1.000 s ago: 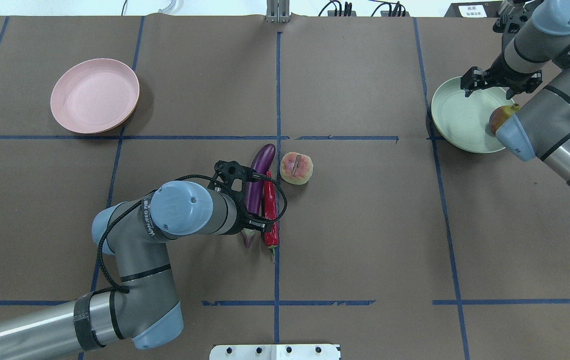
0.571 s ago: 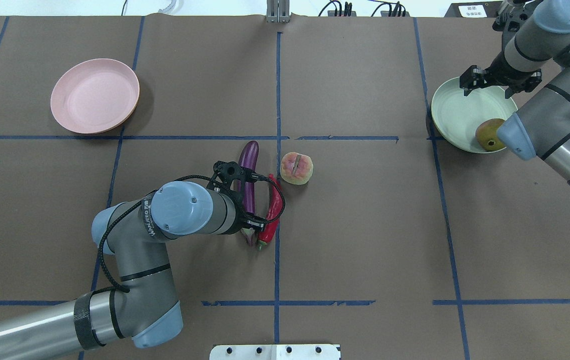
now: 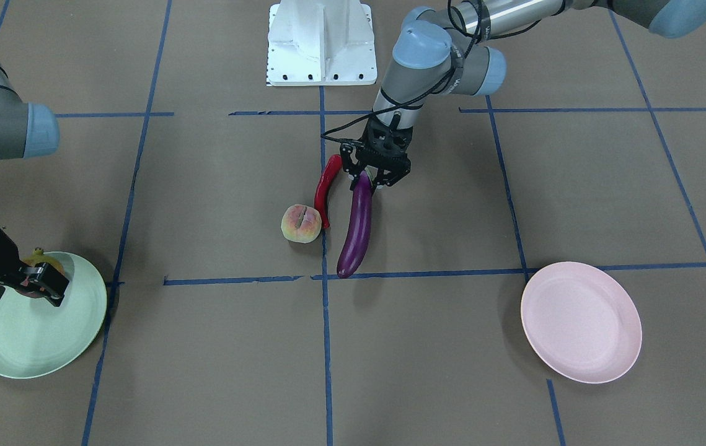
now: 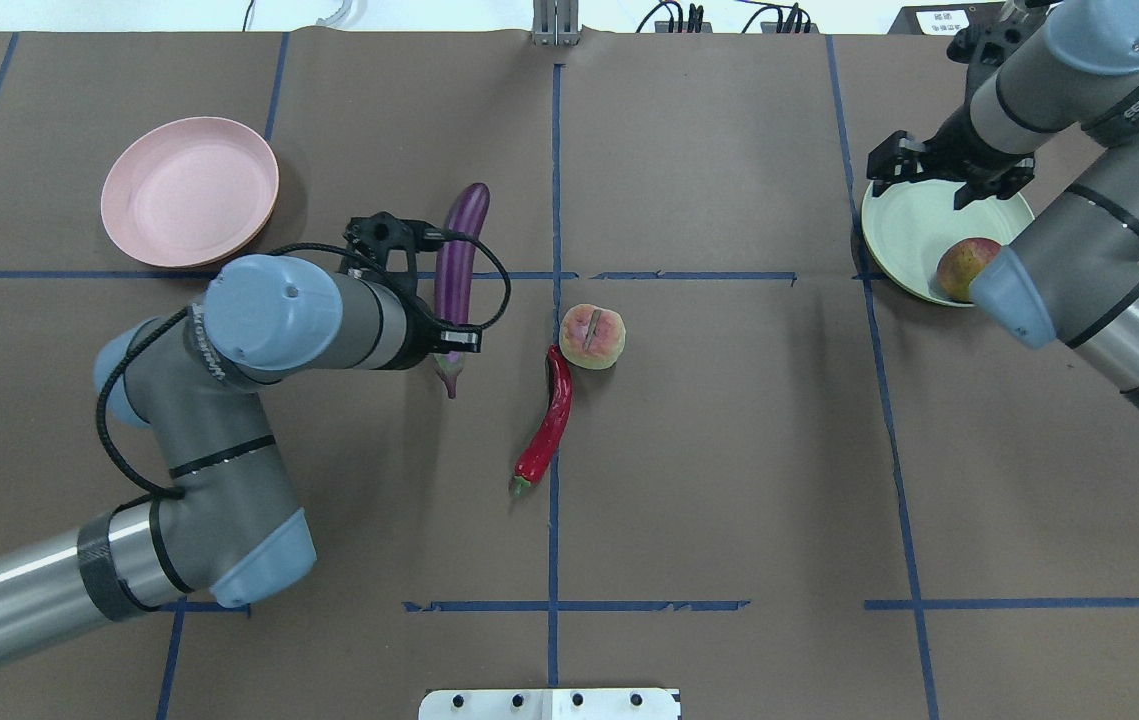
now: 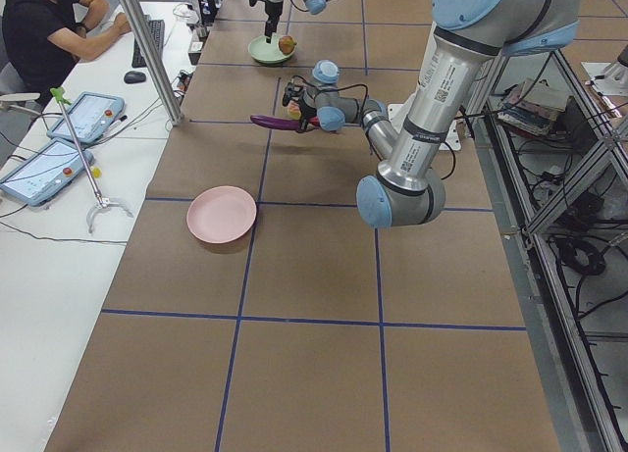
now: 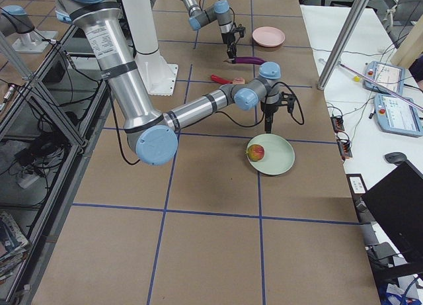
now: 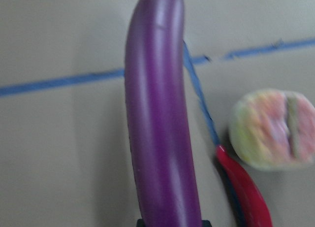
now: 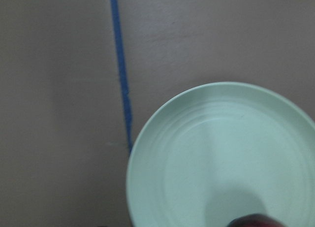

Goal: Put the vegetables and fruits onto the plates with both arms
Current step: 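Lift the purple eggplant toward the pink plate while the right gripper releases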

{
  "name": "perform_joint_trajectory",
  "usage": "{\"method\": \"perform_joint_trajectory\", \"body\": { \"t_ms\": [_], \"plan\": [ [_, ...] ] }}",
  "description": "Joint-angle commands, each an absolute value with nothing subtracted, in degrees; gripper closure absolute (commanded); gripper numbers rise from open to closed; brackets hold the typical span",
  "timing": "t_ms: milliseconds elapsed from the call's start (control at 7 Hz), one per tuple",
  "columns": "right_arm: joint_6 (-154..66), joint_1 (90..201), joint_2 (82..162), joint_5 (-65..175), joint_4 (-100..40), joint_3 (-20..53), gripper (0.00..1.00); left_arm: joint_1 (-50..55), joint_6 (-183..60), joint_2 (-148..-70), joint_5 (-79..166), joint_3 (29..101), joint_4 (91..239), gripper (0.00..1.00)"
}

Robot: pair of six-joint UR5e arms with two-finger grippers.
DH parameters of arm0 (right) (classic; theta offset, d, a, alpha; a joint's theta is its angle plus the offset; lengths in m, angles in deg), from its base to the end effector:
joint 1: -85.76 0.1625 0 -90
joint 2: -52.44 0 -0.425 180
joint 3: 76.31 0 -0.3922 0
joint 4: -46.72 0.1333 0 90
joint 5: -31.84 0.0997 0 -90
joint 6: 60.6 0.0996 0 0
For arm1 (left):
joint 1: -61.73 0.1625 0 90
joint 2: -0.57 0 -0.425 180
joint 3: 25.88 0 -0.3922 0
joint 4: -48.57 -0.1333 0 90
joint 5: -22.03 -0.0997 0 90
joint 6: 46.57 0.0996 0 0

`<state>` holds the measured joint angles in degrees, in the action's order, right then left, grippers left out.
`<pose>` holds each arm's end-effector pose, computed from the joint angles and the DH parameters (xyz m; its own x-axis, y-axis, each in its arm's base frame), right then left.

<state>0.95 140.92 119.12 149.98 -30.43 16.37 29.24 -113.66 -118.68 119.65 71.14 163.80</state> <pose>-0.3025 -0.5857 0.3867 0.6554 0.2063 0.7265 -0.2758 0.9609 -0.0241 0.4907 -0.4549 0.2608 0.5397 0.1137 -0.8341 0.2432 0.9275 0.2838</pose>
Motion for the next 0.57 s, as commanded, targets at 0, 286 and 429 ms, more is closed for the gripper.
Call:
{"method": "perform_joint_trajectory", "body": {
  "t_ms": [0,286,429],
  "plan": [
    [21.39,129.68,117.84,146.05,-30.36,24.81,0.00,19.76,-116.79,-112.24,123.16,70.54,162.93,0.97],
    [35.67,120.17,112.84,138.83,-31.06,25.64,0.00,9.46,-116.18,-111.49,129.85,60.57,159.06,0.94],
    [36.59,117.26,111.34,134.72,-31.06,24.95,0.00,8.22,-116.00,-111.58,129.78,56.69,159.66,0.89]
  ]
}}
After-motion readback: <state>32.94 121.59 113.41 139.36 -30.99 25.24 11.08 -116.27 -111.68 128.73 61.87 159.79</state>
